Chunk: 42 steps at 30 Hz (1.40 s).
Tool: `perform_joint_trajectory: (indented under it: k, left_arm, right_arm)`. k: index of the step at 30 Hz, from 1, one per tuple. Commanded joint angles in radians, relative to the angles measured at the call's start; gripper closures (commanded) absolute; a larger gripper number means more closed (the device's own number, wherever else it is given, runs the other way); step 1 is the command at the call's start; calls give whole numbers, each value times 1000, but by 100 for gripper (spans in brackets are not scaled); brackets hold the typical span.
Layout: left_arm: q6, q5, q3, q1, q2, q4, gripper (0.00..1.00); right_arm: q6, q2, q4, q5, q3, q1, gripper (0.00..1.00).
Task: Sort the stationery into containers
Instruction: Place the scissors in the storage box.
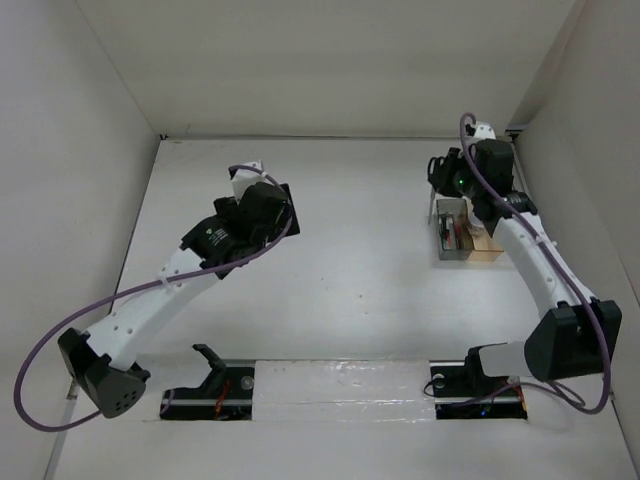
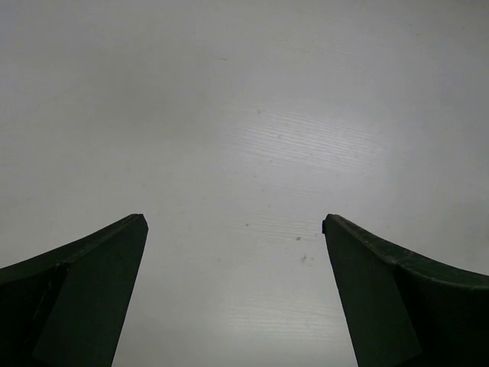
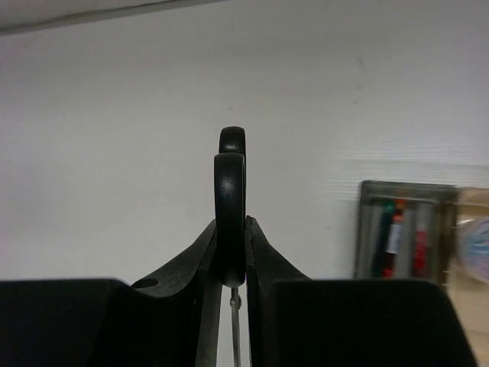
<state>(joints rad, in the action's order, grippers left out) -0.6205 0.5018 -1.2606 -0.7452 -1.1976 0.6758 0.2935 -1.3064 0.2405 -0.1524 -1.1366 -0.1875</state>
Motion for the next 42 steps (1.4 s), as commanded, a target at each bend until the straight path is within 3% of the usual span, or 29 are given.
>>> perform_joint_trajectory:
  k: [1, 3, 6, 8, 14, 17, 19, 21, 29, 37, 42]
  left_arm:
    - [-16, 138, 52, 9, 70, 119, 0]
    - [5, 138, 108, 9, 119, 73, 0]
    - [27, 71, 213, 9, 179, 0, 0]
    - [39, 49, 213, 9, 197, -15, 0]
    - [48, 43, 233, 9, 263, -35, 0]
    - [48, 43, 233, 9, 289, -35, 0]
    - [48, 43, 242, 9, 308, -35, 0]
    - [48, 43, 242, 9, 323, -44, 0]
    - [57, 21, 251, 9, 325, -53, 0]
    - [57, 12, 251, 9, 325, -62, 0]
    - [67, 3, 251, 9, 325, -62, 0]
  right_arm:
    - [-91, -74, 98, 19, -115, 97, 100]
    - [-151, -105, 168, -30, -158, 150, 100]
    - [-230, -154, 218, 26, -225, 177, 100]
    - [-269, -192, 255, 80, -282, 210, 100]
    - [-373, -274, 430, -27, -471, 373, 100]
    - [-436, -274, 407, 80, -447, 413, 100]
    - [-424, -274, 369, 61, -399, 459, 100]
    - [-415, -274, 307, -74, -356, 520, 100]
    - [-487, -313, 237, -9, -203, 569, 100]
    - [-467, -372, 227, 118, -224, 602, 100]
    - [-456, -402, 226, 94, -238, 623, 100]
